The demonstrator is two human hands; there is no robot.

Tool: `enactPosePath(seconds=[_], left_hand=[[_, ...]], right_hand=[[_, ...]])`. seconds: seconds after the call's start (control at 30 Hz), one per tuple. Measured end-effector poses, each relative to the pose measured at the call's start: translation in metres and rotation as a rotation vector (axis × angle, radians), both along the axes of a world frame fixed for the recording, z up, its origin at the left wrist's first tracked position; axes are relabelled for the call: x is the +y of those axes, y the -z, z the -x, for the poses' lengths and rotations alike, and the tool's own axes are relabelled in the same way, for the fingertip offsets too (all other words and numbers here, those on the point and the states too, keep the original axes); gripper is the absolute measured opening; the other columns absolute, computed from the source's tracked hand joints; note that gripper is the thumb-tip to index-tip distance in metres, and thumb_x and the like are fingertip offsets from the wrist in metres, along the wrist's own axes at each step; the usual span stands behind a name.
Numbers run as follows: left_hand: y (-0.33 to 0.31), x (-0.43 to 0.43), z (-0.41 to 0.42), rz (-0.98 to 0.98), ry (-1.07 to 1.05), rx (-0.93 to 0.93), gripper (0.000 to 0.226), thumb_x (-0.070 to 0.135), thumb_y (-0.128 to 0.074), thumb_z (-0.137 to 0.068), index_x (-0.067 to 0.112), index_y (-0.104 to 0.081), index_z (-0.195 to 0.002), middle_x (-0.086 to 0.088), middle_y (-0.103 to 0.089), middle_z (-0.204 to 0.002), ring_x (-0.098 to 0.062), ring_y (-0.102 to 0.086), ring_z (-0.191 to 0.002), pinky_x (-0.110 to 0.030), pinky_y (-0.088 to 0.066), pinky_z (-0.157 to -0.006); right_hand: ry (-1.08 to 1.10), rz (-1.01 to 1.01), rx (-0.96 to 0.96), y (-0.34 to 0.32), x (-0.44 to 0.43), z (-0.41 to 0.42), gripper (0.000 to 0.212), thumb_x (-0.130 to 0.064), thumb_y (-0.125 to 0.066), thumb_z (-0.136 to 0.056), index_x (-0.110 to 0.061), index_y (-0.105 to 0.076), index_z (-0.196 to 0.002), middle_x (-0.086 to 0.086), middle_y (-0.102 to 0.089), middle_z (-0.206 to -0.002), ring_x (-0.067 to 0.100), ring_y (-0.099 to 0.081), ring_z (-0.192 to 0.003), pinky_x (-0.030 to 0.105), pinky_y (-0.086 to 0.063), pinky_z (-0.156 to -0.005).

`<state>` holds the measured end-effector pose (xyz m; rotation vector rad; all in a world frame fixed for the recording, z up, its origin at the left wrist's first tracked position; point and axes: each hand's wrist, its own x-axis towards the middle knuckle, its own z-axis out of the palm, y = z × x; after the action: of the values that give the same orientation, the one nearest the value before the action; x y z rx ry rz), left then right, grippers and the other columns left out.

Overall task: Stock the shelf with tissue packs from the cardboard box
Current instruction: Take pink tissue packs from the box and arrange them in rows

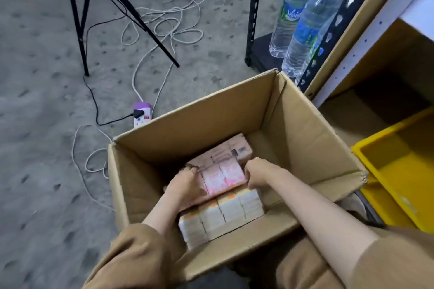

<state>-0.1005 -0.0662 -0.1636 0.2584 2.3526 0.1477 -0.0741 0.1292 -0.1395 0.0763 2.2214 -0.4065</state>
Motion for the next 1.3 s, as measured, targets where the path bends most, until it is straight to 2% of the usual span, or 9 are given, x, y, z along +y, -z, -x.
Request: enactPosePath(seconds=[0.17, 0.27, 0.43, 0.67, 0.83, 0.97, 1.1, 1.17, 1.3], left_hand=[[0.020, -0.004, 0.017, -0.056, -0.117, -0.144, 0.073, 0.031, -0.074, -0.075, 0.013, -0.040, -0.137, -0.010, -0.050, -0.137, -0.027, -0.051, -0.124, -0.029, -0.048, -0.090], [0.023, -0.005, 0.035, -0.048, -0.142, -0.142, 0.067, 0.031, -0.074, -0.076, 0.013, -0.046, -0.133, -0.011, -0.055, -0.131, -0.028, -0.055, -0.118, -0.033, -0.049, -0.096], [0.026, -0.003, 0.044, -0.058, -0.177, -0.175, 0.073, 0.026, -0.079, -0.071, 0.013, -0.046, -0.134, -0.013, -0.059, -0.127, -0.030, -0.061, -0.111, -0.040, -0.052, -0.095], [0.030, -0.001, 0.044, -0.069, -0.201, -0.146, 0.074, 0.026, -0.079, -0.071, 0.012, -0.045, -0.135, -0.009, -0.056, -0.133, -0.028, -0.057, -0.116, -0.032, -0.049, -0.093], [0.026, 0.000, 0.044, -0.047, -0.207, -0.097, 0.066, 0.028, -0.081, -0.068, 0.012, -0.051, -0.124, -0.009, -0.057, -0.127, -0.029, -0.057, -0.113, -0.036, -0.050, -0.092], [0.017, 0.002, 0.050, -0.082, -0.216, 0.108, 0.059, 0.025, -0.079, -0.069, 0.009, -0.049, -0.117, -0.015, -0.052, -0.124, -0.033, -0.052, -0.114, -0.040, -0.046, -0.090], [0.020, 0.003, 0.052, -0.053, -0.127, 0.087, 0.069, 0.025, -0.080, -0.068, 0.006, -0.044, -0.124, -0.015, -0.041, -0.131, -0.031, -0.041, -0.123, -0.040, -0.041, -0.098], [0.023, 0.004, 0.051, -0.021, -0.086, 0.068, 0.076, 0.027, -0.080, -0.067, 0.007, -0.039, -0.129, -0.014, -0.036, -0.134, -0.030, -0.033, -0.128, -0.041, -0.037, -0.101], [0.028, 0.001, 0.048, -0.038, -0.103, 0.063, 0.083, 0.028, -0.081, -0.066, 0.007, -0.034, -0.132, -0.014, -0.031, -0.136, -0.029, -0.027, -0.131, -0.039, -0.032, -0.106]], right_hand=[[0.036, -0.026, -0.173, 0.040, 0.002, 0.003, 0.008, -0.002, -0.053, -0.080, 0.001, -0.061, -0.081, 0.016, -0.064, -0.093, 0.025, -0.052, -0.084, 0.028, -0.043, -0.063], [0.130, -0.011, -0.240, 0.059, 0.005, 0.006, 0.026, -0.010, -0.052, -0.082, -0.009, -0.045, -0.057, 0.009, -0.053, -0.078, 0.025, -0.050, -0.080, 0.026, -0.039, -0.062], [0.243, 0.160, -0.307, 0.072, -0.003, 0.019, 0.017, -0.025, -0.059, -0.083, -0.009, -0.059, -0.089, 0.009, -0.059, -0.094, 0.023, -0.053, -0.082, 0.028, -0.041, -0.069], [0.281, 0.176, -0.396, 0.089, -0.001, 0.019, 0.050, -0.025, -0.073, -0.075, -0.007, -0.059, -0.120, 0.008, -0.060, -0.126, 0.026, -0.056, -0.113, 0.037, -0.041, -0.103], [0.313, 0.150, -0.462, 0.081, 0.005, 0.013, 0.079, -0.026, -0.079, -0.068, -0.001, -0.039, -0.132, 0.011, -0.051, -0.134, 0.028, -0.052, -0.116, 0.040, -0.043, -0.102], [0.089, 0.100, -0.544, 0.068, -0.002, 0.026, 0.073, -0.032, -0.084, -0.054, -0.003, -0.061, -0.117, 0.016, -0.064, -0.122, 0.020, -0.052, -0.084, 0.030, -0.043, -0.075], [-0.118, 0.024, -0.584, 0.054, -0.023, 0.028, 0.039, -0.039, -0.082, -0.062, -0.008, -0.062, -0.074, 0.006, -0.067, -0.075, 0.020, -0.061, -0.062, 0.026, -0.048, -0.064], [-0.131, 0.037, -0.559, 0.056, -0.034, 0.022, 0.044, -0.037, -0.079, -0.068, -0.007, -0.056, -0.091, 0.006, -0.065, -0.091, 0.022, -0.063, -0.076, 0.028, -0.051, -0.065], [-0.168, 0.030, -0.448, 0.067, -0.046, 0.011, 0.084, -0.040, -0.080, -0.065, -0.010, -0.039, -0.131, 0.005, -0.046, -0.140, 0.027, -0.052, -0.121, 0.040, -0.048, -0.100]])
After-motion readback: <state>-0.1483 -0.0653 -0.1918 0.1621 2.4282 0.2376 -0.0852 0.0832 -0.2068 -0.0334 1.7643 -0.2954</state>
